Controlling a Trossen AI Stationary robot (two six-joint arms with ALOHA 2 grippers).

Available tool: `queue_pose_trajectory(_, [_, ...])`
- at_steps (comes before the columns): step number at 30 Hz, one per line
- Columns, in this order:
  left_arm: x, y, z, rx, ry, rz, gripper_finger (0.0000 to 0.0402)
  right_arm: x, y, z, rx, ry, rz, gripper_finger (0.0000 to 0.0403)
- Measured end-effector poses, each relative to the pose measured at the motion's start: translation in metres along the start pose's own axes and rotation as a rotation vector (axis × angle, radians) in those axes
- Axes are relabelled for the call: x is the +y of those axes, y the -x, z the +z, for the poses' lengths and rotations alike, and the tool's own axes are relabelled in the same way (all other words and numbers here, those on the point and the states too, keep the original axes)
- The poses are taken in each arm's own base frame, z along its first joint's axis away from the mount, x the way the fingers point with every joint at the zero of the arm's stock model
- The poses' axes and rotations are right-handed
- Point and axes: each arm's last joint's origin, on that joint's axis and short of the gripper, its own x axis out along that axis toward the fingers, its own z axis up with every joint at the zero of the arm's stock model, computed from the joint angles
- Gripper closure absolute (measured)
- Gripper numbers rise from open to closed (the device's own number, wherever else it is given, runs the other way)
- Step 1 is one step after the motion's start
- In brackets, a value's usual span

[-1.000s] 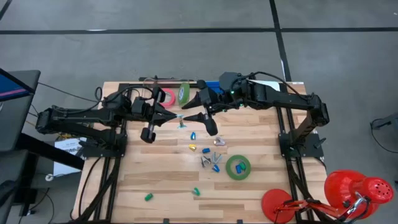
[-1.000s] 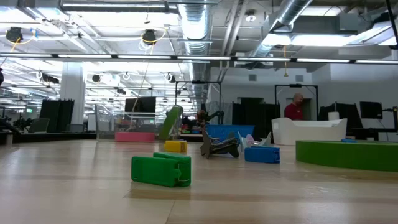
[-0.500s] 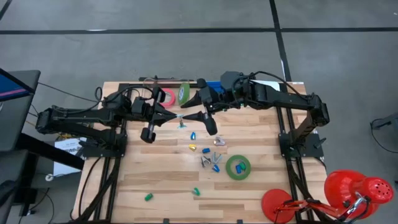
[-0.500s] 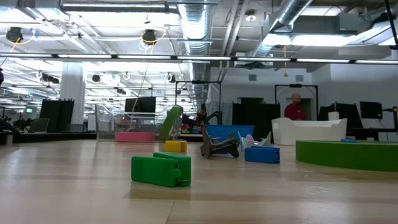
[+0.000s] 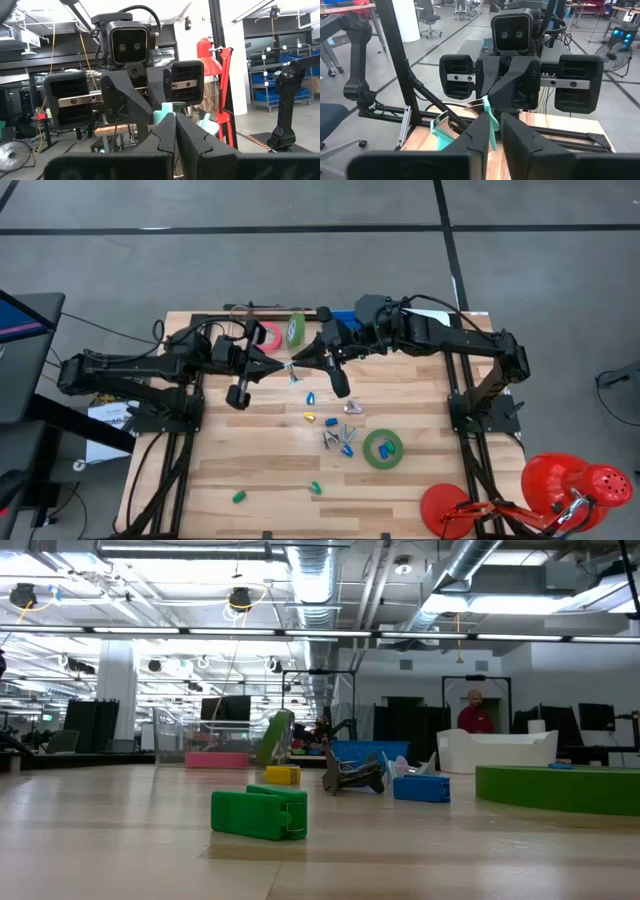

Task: Pick and place Stapler, Stapler remover, tape
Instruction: Put the light blue staple remover into the white bin

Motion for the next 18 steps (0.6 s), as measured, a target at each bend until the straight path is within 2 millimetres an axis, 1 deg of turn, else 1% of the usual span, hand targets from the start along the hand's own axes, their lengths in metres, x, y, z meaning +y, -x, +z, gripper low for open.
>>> queue_pose_trajectory(5, [0.0001,0.0000,0.0002,-0.002,0.000,0.003,0.0399,0.0005,0.0004,0.0002,0.000,0.000,0.008,0.0399])
queue_pose_trajectory(14, [0.0005,0.0001,0.0001,0.000,-0.008,0.019,0.0397,0.0007,0.0004,-0.0009,0.011,-0.002,0.009,0.0402])
queue_pose_trajectory(18, [0.0010,0.0000,0.0000,0.001,-0.007,0.034,0.0383,0.0003,0.0005,-0.0009,0.011,-0.003,0.006,0.0402])
